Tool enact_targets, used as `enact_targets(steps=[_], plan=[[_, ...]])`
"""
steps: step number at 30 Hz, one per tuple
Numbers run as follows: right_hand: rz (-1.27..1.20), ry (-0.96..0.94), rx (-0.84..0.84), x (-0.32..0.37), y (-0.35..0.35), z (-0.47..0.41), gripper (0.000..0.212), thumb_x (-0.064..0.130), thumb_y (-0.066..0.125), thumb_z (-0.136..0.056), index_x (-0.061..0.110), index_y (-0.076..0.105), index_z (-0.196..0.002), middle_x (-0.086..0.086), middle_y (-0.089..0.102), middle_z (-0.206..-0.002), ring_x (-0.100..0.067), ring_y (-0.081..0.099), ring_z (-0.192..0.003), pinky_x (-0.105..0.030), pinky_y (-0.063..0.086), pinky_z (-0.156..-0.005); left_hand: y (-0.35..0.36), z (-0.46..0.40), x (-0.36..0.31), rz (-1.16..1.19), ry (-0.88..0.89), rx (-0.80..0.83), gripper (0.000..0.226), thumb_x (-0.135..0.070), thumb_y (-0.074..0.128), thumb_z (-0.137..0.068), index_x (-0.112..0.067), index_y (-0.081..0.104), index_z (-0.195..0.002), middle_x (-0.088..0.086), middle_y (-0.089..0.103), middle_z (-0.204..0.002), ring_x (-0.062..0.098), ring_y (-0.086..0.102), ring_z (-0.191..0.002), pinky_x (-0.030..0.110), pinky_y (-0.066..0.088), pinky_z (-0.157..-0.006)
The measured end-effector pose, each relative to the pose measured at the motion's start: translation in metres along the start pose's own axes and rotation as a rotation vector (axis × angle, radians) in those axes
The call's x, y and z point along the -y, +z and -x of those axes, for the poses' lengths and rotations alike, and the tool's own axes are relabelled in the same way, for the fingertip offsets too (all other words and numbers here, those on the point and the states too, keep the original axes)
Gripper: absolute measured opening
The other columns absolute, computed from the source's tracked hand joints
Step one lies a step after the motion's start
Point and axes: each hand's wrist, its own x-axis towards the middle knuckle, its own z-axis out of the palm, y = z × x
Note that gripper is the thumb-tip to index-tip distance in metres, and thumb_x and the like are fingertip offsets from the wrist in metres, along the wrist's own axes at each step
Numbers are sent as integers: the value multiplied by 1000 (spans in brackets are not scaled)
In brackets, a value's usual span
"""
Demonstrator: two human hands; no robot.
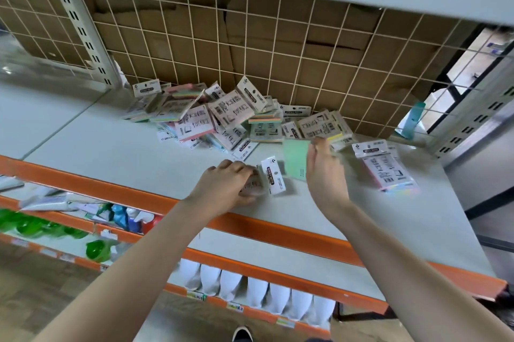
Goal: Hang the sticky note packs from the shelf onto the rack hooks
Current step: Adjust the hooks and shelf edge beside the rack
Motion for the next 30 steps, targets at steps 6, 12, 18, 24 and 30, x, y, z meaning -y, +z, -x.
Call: enact_targets(steps=[6,12,18,24,30], plan=[[-710,590,96,-20,-9,8,14,3,36,-97,-2,49,-98,-18,63,-84,-26,67,-62,-38,57,-51,-16,9,-7,417,-203,-459,32,-28,38,-97,-8,58,-83,15,62,-77,37,61,-67,40,49,-59],[-278,438,256,-26,-14,29,10,13,49,-92,4,52,-93,-10,63,-82,-26,63,-77,-37,49,-63,-5,1,-8,962,-519,-157,25,-12,38,-99,-2,52,-82,11,54,-71,24,58,-67,20,40,-57],[334,241,307,-4,-2,1,47,42,45,-93,2,52,-115,-17,52,-117,-37,46,-116,-45,39,-93,1,-7,-10,643,-573,-153,30,-49,43,-93,-23,58,-95,3,68,-73,28,63,-81,34,48,-73],[301,209,443,6,23,-29,85,63,54,-85,-3,36,-136,-21,43,-134,-37,38,-128,-47,38,-100,1,-30,-10,892,-493,-127,22,-39,61,-88,-18,57,-86,-1,64,-75,20,63,-65,30,51,-69],[6,264,505,0,26,-33,61,54,65,-83,6,56,-119,-13,59,-119,-29,57,-109,-38,48,-92,8,-38,-9,1119,-565,-165,5,-16,56,-89,-15,54,-85,-4,53,-65,10,48,-49,19,38,-41]])
